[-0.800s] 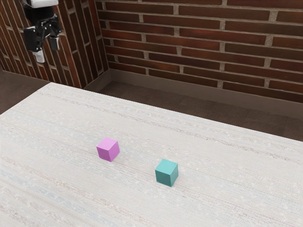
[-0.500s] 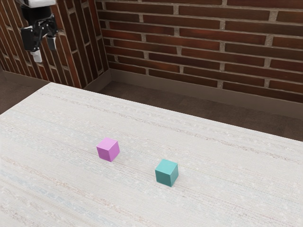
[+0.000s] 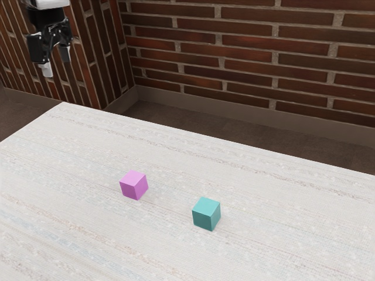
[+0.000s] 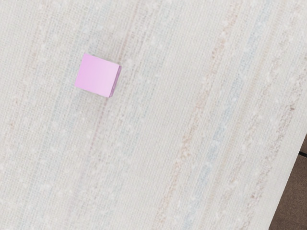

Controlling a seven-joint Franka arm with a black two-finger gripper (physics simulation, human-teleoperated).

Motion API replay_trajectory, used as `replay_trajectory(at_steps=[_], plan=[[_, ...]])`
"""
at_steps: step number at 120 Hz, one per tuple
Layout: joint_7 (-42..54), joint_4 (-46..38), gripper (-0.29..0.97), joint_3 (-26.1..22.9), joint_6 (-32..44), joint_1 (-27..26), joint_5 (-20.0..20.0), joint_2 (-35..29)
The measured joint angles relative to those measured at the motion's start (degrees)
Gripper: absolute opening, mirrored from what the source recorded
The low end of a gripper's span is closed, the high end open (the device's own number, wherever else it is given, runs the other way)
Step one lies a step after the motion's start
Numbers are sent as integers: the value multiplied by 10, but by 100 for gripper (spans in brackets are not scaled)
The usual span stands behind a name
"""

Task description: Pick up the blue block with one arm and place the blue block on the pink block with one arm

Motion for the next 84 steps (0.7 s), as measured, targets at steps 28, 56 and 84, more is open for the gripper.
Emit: replay_trajectory(at_steps=[28, 56, 84], plan=[[0, 0, 68, 0, 0, -8, 0, 0], [0, 0, 68, 0, 0, -11, 0, 0], [1, 0, 68, 0, 0, -8, 0, 0]])
